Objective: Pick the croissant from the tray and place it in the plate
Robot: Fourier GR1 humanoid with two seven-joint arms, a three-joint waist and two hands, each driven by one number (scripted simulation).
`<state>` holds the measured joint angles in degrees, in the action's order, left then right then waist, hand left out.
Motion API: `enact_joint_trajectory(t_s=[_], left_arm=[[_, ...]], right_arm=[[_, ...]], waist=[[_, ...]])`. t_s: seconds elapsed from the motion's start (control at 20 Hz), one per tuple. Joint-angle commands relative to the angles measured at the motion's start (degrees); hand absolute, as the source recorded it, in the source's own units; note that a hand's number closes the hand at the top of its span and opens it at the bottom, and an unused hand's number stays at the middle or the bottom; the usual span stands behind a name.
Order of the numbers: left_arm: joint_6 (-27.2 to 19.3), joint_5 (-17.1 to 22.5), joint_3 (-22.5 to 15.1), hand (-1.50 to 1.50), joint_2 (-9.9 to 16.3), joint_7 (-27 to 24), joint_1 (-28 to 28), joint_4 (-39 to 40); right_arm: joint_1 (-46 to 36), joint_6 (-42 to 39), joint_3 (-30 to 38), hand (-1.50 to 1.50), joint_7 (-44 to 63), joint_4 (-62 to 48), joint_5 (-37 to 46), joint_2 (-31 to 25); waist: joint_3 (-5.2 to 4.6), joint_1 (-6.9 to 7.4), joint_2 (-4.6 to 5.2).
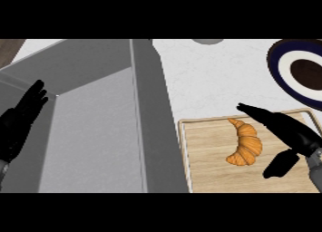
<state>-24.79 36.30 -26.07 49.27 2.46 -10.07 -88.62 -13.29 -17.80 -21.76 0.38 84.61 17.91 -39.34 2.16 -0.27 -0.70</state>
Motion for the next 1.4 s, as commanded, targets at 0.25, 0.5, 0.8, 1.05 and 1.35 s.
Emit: enact_joint_trajectory(t_s=[0.25,0.5,0.8,1.05,1.35], left_arm=[[-1.14,1.15,-2.53,0.0,-7.52,-2.22,-0.72,3.7],[-0.58,2.76,-1.9,0.0,-6.91,-3.02,-1.73,5.04],[-2.32,2.67,-4.06,0.0,-8.49,-2.64,-4.13,5.68],[-2.33,3.04,-4.61,0.0,-7.56,-3.14,-3.23,4.78],[-2.18,3.82,-3.01,0.0,-5.93,-5.04,-1.8,6.62]], right_arm=[[-3.07,0.04,-0.98,-1.5,1.53,-5.04,4.14,2.37],[-3.39,-0.14,-3.53,-1.5,3.86,-4.46,6.98,4.57],[-6.19,-4.56,-5.7,1.5,-3.45,-6.05,7.98,4.05],[-5.9,-3.74,-4.1,1.5,-3.63,-7.39,7.77,6.26],[-1.64,4.2,-1.69,1.5,-4.93,-2.76,11.56,5.85]], waist=[[-2.2,0.1,1.14],[-2.24,-0.11,1.06],[-2.19,-0.38,1.22],[-2.17,-0.17,1.09],[-2.2,-1.26,0.74]])
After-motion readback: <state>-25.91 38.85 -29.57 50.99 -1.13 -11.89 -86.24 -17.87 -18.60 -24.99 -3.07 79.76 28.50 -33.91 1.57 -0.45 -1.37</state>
